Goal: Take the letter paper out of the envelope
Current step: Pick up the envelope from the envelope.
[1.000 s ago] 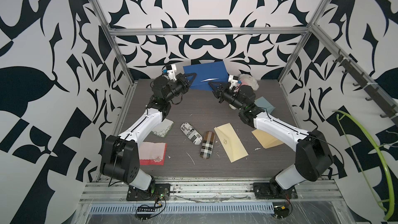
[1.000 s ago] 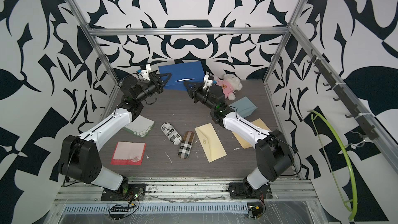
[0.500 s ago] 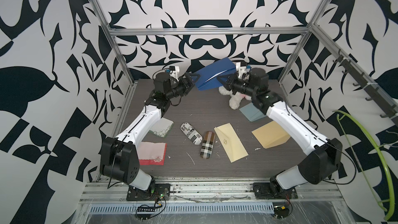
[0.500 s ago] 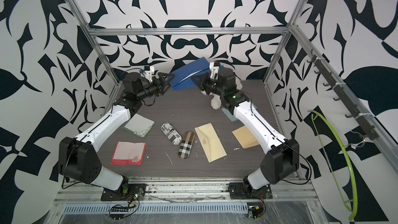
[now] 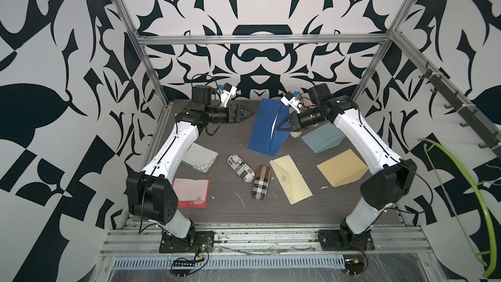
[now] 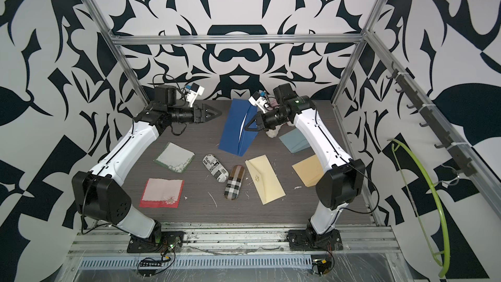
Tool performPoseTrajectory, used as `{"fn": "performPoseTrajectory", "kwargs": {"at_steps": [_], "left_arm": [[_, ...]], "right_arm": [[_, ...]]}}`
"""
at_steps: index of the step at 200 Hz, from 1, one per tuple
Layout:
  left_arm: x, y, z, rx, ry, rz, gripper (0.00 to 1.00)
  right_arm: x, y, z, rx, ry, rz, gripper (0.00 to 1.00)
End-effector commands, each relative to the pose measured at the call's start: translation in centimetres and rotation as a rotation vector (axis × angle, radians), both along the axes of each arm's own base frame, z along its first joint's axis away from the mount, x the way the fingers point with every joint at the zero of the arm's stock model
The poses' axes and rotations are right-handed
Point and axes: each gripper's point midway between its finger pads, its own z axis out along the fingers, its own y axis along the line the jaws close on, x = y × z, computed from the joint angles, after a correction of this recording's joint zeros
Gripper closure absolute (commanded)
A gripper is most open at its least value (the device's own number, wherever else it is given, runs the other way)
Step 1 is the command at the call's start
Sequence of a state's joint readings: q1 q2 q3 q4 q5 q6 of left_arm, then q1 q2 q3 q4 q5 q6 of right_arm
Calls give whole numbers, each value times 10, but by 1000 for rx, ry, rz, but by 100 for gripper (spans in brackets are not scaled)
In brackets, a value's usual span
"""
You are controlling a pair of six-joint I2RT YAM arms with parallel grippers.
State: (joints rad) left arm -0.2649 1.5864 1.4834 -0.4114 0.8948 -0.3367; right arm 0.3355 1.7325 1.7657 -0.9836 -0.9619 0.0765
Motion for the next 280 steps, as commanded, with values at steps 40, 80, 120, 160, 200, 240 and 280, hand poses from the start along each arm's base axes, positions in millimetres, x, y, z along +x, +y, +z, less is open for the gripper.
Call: {"fn": "performPoseTrajectory", "kwargs": {"at_steps": [40,80,120,160,200,240,280], "left_arm": [[-25,-4,-33,-79,112,-176,5],[-28,-5,-33,-93,131,-195,7],[-24,-4,-33,-95,154,-188,14],[-21,-6,-33,-111,186,-186,36],[-16,-7,-34,-119,223,-178,71],[-7,-9,-35,-121,265,-153,100],[13,-9,-29,-150,332,-72,100]], "right_arm": [[-22,22,21,256,59,192,100],[-21,34,14,297,110,236,100],[-18,38,8,309,128,250,100],[-13,41,3,316,146,251,100],[-8,43,-1,315,150,251,100],[1,44,-5,303,148,240,100],[21,33,3,243,64,105,72]]}}
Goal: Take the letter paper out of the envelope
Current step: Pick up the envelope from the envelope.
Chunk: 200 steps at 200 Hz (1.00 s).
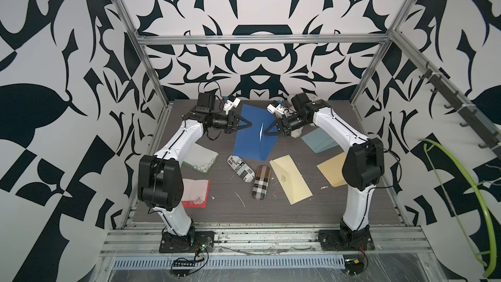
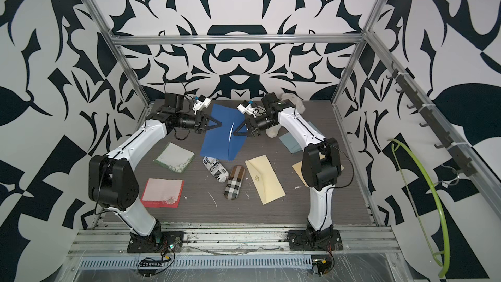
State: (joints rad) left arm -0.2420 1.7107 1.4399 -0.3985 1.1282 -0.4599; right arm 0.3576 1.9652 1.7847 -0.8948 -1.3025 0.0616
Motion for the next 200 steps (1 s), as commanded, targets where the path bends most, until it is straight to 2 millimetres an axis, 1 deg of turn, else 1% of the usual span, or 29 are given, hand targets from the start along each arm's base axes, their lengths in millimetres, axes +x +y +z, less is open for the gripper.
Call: {"fn": "performPoseTrajectory", "kwargs": {"at_steps": [1,22,29,50,81,92,112,156,200], "left_arm": [[20,-1,13,-22,35,56,100],[33,-2,29,-53,37,120,100],[36,-2,36,-64,30,134,100],[43,-2,48,-82,42,156,100],[50,-4,54,-110,68,175,100],[53,-4,56,-125,70,185,100],[56,-5,61,-160,84,194,100],[54,-6,76,-216,93,191,100],[54,-5,85,-244,99,212,100]], "right_arm": [[9,-8,33,-5,-128,-97,71],[17,-22,39,4,-165,-258,61],[19,-25,37,9,-160,-308,59],[23,-30,39,38,-150,-404,57],[38,-28,58,118,-154,-484,57],[41,-29,60,120,-160,-502,57],[45,-30,54,107,-152,-522,57],[57,-27,54,145,-143,-543,56],[58,-19,58,226,-94,-509,55]]}}
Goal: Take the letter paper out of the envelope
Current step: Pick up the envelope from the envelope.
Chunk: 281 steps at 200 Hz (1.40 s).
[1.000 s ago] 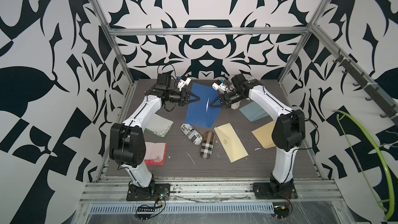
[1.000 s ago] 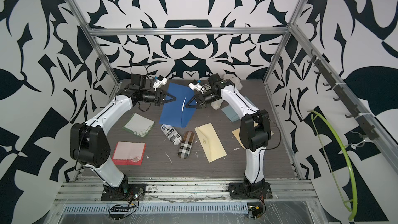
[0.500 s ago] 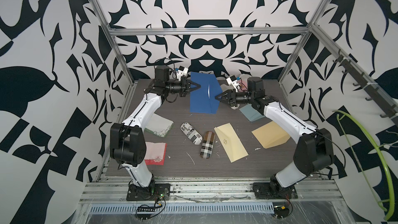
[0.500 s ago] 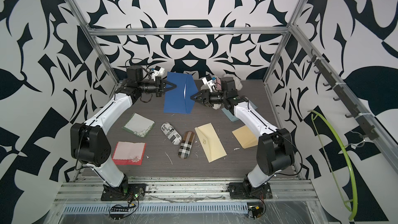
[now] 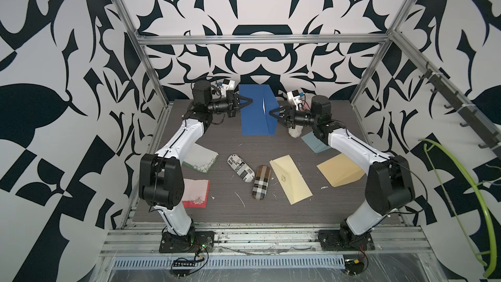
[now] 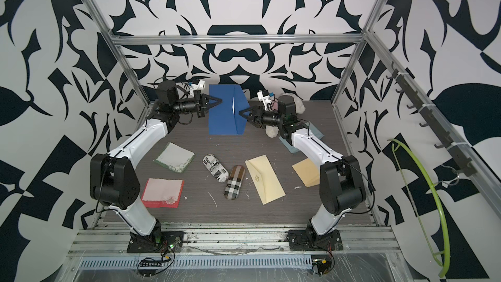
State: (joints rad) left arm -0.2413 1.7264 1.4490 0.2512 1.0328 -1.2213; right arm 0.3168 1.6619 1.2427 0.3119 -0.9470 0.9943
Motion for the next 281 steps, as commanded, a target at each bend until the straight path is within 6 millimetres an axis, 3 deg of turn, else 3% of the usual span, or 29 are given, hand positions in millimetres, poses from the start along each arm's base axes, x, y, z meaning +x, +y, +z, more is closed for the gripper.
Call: {"fn": "performPoseTrajectory", "kwargs": {"at_steps": [1,89,141,174,224,262,281], "left_arm": [[0,2,11,-30,-16,11,100],[8,-5,13,-45,-9,26,100],[10,-5,9,-39,-5,26,100],[8,-5,-1,-14,3,26,100],[8,-4,-11,1,15,34,100],[6,-4,-16,21,20,34,100],[7,-3,-16,32,20,38,76]], "right_arm": [[-4,6,25,87,-59,27,55],[-20,27,25,173,-42,33,52],[-29,34,40,242,-48,45,54],[-32,39,46,257,-46,52,67],[-34,41,46,260,-32,40,100],[-36,37,48,212,-57,14,100],[-37,34,45,149,-77,-10,100]]}}
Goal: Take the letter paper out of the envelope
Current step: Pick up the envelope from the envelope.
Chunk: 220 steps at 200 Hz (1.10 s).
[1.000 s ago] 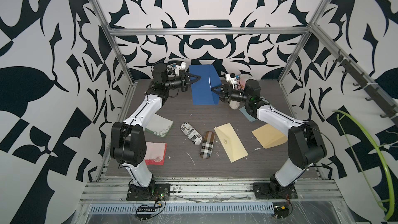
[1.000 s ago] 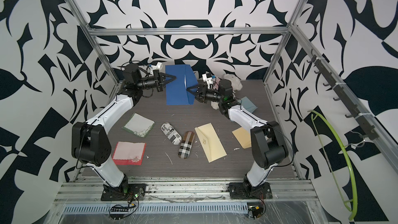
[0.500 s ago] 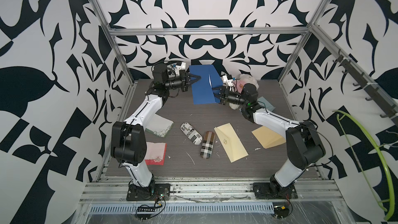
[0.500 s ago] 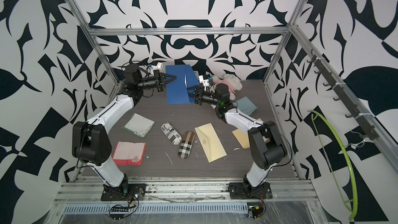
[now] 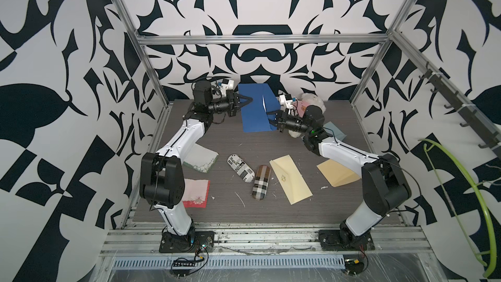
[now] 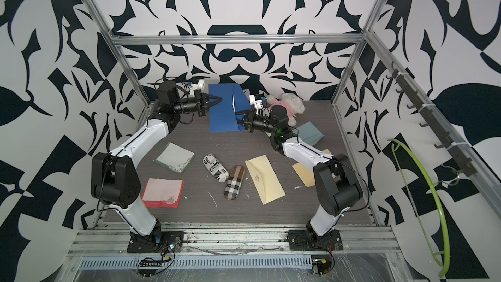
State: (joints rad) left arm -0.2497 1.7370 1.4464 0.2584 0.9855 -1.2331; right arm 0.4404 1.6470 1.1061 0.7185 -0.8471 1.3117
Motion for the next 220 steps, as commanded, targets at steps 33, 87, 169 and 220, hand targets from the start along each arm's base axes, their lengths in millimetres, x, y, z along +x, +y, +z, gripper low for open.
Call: {"fn": "performPoseTrajectory", "kwargs": {"at_steps": [33,87,169,220], "left_arm": [[1,5,-10,104,-6,56,35],[8,39,7,343,-23,312,38],[-22,-47,56,247,-66,192,59],[-26,-69,64,240,-71,181,68]], "right_arm": [[-9,-26,8,-246,-165,-124,100],[21,-110,20,-922,-503,-519,100],[34,-115,27,-1168,-774,-659,100],[29,-97,11,-1192,-804,-597,100]]}}
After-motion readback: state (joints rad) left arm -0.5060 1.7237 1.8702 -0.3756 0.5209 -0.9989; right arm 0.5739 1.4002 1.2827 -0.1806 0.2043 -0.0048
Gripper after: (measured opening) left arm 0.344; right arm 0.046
